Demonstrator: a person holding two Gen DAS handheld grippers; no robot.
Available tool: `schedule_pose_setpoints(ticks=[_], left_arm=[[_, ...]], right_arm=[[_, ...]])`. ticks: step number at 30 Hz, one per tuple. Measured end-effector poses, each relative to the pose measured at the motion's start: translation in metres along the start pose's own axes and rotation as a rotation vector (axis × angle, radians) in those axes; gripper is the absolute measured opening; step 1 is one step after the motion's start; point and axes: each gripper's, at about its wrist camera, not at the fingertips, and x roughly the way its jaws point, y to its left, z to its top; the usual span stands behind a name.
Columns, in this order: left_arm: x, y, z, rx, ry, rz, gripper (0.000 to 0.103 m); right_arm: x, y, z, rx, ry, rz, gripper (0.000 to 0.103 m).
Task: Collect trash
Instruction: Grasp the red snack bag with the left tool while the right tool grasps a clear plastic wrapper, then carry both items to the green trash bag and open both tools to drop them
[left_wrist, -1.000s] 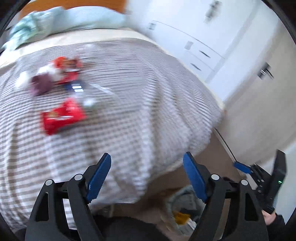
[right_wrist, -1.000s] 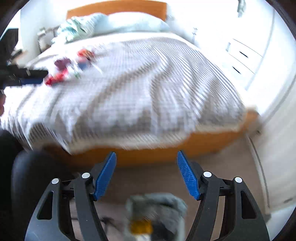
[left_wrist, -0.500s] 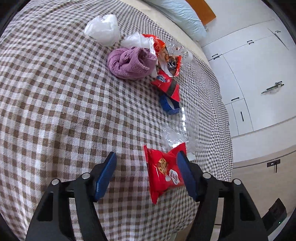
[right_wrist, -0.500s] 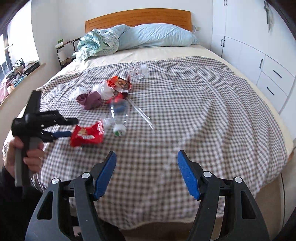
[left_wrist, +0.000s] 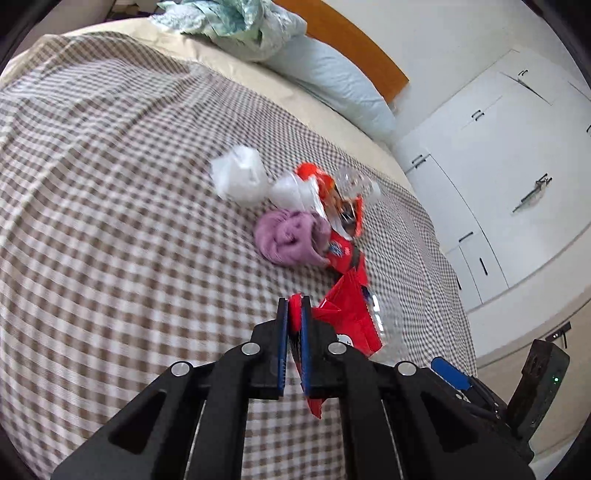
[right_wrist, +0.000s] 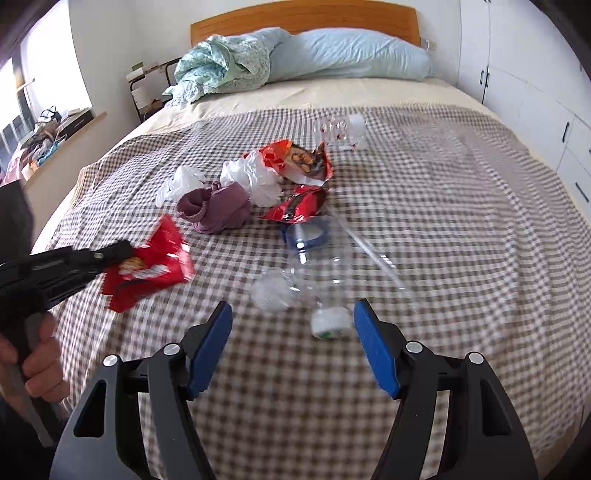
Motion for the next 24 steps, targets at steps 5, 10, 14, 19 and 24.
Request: schedule_pose_setpoints(ticks=[5, 10, 14, 19, 24], left_arm=[[-0.007, 0.011, 0.01, 0.015, -0.03, 0.066, 0.003], [-0.011, 0.005, 0.01, 0.05, -0.039, 0.062, 0.003], [-0.004, -0.005, 0.002, 0.085, -0.037, 0.057, 0.004], [-0.008, -0.028, -0.013, 0.129, 0.0, 0.089, 0.003], [-0.055, -0.079, -0.042, 0.206, -0.028, 0.06, 0.003]], right_arm=[[0.039, 0.004, 0.005, 0.089, 0.026, -0.033, 0.034], [0.033, 0.001, 0.003, 0.14, -0.001, -0.025, 0.007], [0.0, 0.008, 0.002, 0.097, -0.038, -0.029, 0.006], [-0.061, -0.004, -0.004, 0.107, -0.102, -0.015, 0.006], [-0.156, -0.046, -0.035, 0.116, -0.217, -0.079, 0.006]])
